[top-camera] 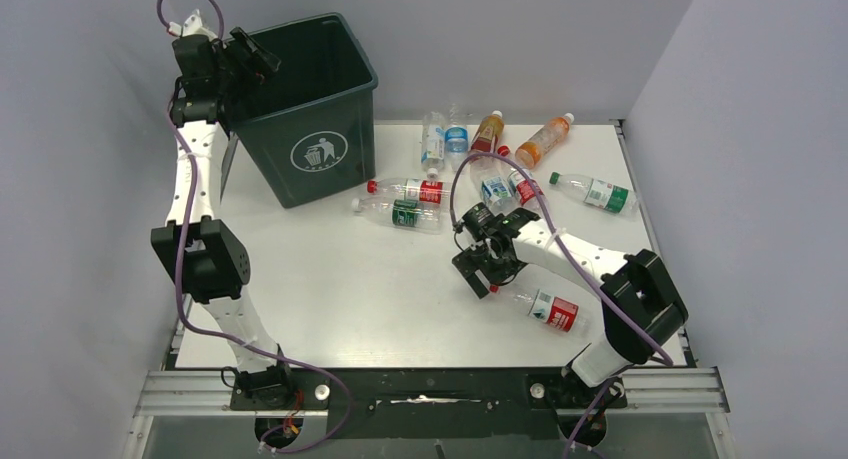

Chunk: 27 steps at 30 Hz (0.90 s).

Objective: Put the plastic bottles in the bin
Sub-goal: Place the plastic bottle in the trash bin, then pick up the plastic bottle at the center of the board.

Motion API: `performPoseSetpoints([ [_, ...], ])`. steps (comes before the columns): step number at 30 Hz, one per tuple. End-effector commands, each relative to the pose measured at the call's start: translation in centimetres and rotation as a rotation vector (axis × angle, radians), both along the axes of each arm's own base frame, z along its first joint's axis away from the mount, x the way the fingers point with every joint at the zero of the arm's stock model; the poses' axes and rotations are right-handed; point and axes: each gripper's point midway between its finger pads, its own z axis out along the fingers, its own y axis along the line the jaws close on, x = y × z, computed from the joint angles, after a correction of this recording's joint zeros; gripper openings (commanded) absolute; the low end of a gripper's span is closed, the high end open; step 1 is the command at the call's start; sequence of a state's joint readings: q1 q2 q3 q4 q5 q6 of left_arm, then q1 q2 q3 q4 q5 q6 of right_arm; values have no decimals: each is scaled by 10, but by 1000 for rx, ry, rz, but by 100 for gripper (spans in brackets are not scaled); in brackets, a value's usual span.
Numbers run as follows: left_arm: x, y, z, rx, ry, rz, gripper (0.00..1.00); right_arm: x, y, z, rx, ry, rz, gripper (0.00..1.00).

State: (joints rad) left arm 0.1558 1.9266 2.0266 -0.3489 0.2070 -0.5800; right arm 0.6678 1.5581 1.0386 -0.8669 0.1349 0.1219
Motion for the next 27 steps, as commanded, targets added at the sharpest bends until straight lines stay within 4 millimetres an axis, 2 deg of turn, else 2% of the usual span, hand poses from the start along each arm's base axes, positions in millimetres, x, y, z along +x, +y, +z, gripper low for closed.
performPoseSetpoints([
  [1,-28,5,57,48,-100,36,85,4,8,-1,31,-2,16,87],
  [6,-60,-4,65,34,-106,27,85,1,10,-8,30,13,21,80],
  [7,-70,-7,72,35,-120,26,85,1,10,-9,27,15,20,80],
  [14,-107,-12,71,55,-120,39,85,2,7,-15,2,17,14,73],
  [18,-116,-11,70,68,-111,42,85,2,5,-20,-12,22,6,69],
  [27,-122,-14,64,63,-96,33,86,7,-3,-24,-56,17,-15,52],
])
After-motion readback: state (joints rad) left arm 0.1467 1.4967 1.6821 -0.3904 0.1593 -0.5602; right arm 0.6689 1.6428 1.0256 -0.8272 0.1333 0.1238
